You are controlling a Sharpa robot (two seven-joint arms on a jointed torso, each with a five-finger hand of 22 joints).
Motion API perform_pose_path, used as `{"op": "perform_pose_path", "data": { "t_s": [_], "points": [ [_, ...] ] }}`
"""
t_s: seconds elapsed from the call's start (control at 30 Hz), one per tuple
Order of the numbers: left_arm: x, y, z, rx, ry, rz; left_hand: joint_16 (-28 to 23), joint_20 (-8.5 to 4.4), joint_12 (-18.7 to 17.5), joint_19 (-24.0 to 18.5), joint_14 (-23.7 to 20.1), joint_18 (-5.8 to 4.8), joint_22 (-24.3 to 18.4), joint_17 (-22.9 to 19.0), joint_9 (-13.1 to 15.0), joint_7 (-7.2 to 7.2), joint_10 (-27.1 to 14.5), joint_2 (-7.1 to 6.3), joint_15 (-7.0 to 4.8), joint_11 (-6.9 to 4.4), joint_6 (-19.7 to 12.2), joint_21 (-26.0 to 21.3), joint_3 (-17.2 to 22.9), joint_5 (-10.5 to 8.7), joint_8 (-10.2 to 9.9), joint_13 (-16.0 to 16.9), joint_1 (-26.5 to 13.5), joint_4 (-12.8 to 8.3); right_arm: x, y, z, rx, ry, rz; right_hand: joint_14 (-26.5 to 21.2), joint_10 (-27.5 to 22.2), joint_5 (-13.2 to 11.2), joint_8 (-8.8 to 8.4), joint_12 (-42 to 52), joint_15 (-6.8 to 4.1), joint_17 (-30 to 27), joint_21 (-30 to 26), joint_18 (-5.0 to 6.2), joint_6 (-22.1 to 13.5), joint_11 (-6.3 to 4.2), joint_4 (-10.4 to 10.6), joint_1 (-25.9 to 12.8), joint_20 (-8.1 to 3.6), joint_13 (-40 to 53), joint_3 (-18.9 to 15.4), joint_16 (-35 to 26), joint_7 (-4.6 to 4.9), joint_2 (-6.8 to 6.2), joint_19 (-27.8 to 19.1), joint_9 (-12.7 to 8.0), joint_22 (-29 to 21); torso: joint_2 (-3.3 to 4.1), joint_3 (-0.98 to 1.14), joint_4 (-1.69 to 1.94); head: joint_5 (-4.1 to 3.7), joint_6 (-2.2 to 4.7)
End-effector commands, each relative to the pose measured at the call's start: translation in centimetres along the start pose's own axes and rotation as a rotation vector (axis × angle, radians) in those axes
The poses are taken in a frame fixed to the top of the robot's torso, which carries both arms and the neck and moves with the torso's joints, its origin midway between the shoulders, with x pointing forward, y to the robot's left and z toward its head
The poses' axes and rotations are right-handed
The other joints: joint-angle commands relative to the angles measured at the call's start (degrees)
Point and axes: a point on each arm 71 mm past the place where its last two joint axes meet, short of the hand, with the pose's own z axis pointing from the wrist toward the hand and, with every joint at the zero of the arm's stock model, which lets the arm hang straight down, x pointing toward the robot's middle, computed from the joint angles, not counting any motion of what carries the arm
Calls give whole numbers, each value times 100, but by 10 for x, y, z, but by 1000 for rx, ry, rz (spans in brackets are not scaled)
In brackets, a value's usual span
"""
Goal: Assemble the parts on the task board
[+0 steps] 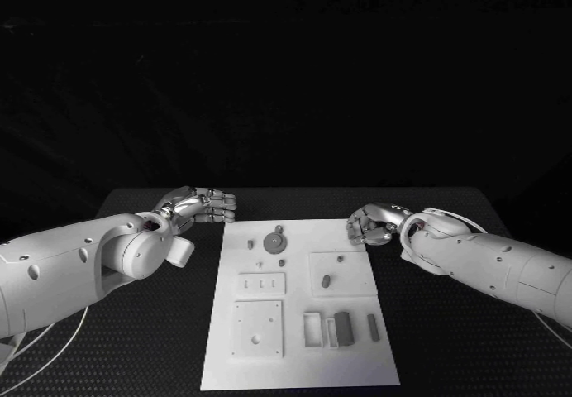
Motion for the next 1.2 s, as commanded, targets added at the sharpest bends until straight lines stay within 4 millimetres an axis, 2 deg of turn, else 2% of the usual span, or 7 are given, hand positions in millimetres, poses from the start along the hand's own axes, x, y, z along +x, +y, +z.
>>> {"op": "perform_pose_path", "data": {
  "t_s": [0.03, 0.43, 0.6, 0.83, 1.2],
  "points": [
    [3, -1, 0, 10, 18, -4, -33, 6, -39, 52, 32, 38, -9, 9, -9, 235, 20, -6, 7, 0, 8, -35, -42, -27, -22, -5, 4, 5, 5, -2, -1, 14, 26, -13, 31, 6, 17, 39, 31, 24, 12, 24, 252, 63, 49, 4, -25, -3, 5, -47, 25, 10, 50, 0, 8, 108, 2, -1, 4, 7, -7],
    [2, -1, 0, 9, 18, -4, -35, 7, -40, 52, 32, 37, -9, 10, -10, 236, 22, -7, 8, 1, 9, -36, -49, -28, -22, -5, -7, 10, 6, 0, 0, 20, 36, -21, 42, 9, 17, 114, 35, 33, 18, 29, 252, 233, 57, 37, -60, -10, 4, -25, 31, 16, 130, 7, 27, 104, -2, -6, 8, 22, -26],
    [2, -1, 0, 9, 18, -4, -36, 7, -40, 52, 32, 36, -10, 10, -10, 236, 23, -8, 8, 1, 9, -37, -51, -28, -22, -5, -10, 11, 6, 0, 1, 21, 34, -22, 43, 9, 16, 121, 35, 33, 19, 29, 252, 249, 56, 39, -63, -10, 4, -24, 31, 15, 134, 7, 29, 104, -1, -6, -2, 27, -21],
    [2, -1, 0, 7, 20, -4, -37, 7, -41, 53, 32, 36, -10, 11, -10, 236, 23, -7, 8, 1, 9, -38, -53, -28, -22, -4, -14, 12, 6, 1, 1, 21, 32, -24, 55, 13, 17, 130, 38, 30, 34, 32, 252, 273, 53, 43, -65, -11, 4, -18, 34, 11, 156, 10, 32, 105, -1, -6, 3, 21, -28],
    [2, -1, 0, 8, 17, -4, -39, 6, -41, 54, 33, 37, -10, 13, -10, 235, 28, 0, 7, -1, 13, -40, -54, -27, -21, -3, -16, 12, 5, 2, 2, 25, 14, -38, 76, 35, 17, 238, 40, -26, 43, 44, 252, 505, -13, -4, -25, -21, -1, 24, 38, -60, 349, 11, 82, 109, -2, -5, 4, 24, -40]
  ]
}}
